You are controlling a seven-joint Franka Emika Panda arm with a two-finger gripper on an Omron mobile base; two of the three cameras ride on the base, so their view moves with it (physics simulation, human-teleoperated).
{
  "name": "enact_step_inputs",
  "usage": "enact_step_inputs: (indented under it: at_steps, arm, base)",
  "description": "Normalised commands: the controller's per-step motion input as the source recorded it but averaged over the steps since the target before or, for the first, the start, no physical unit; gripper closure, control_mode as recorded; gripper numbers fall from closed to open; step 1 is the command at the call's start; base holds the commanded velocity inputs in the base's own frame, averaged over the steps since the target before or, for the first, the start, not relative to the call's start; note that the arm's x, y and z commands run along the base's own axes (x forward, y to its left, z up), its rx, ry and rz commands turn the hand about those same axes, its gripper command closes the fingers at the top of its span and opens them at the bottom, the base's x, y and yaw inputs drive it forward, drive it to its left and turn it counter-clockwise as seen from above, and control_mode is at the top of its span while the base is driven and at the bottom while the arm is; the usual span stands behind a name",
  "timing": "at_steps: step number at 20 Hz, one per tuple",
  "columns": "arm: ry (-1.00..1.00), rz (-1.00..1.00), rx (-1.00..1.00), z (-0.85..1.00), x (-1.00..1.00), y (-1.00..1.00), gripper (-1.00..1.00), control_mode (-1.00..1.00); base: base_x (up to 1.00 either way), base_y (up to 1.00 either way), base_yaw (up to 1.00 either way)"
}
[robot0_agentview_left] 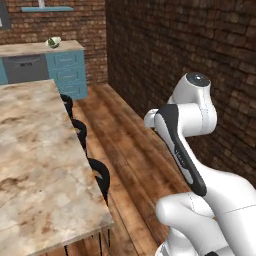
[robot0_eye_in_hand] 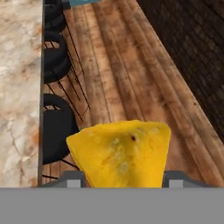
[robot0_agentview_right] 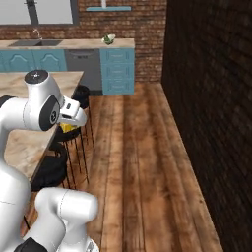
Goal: Pick the cheese from the fridge and the cheese grater from the cabinet and place them next to the salad bowl.
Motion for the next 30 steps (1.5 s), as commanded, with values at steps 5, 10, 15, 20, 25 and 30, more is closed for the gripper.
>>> enact_step_inputs:
  at_steps: [5, 10, 15, 20, 25, 30]
  arm:
    - [0.0, 0.0, 0.0, 0.0, 0.0, 0.0, 1.0, 1.0]
    - [0.0, 0.0, 0.0, 0.0, 0.0, 0.0, 1.0, 1.0]
    - [0.0, 0.0, 0.0, 0.0, 0.0, 0.0, 1.0, 1.0]
    - [0.0, 0.0, 0.0, 0.0, 0.0, 0.0, 1.0, 1.0]
    - [0.0, 0.0, 0.0, 0.0, 0.0, 0.0, 1.0, 1.0]
    - [0.0, 0.0, 0.0, 0.0, 0.0, 0.0, 1.0, 1.0]
  base:
    - [0.39, -0.55, 0.15]
    - [0.54, -0.46, 0.17]
    - [0.65, -0.36, 0.2]
    - [0.71, -0.32, 0.2]
    - [0.73, -0.32, 0.16]
    - [0.75, -0.32, 0.15]
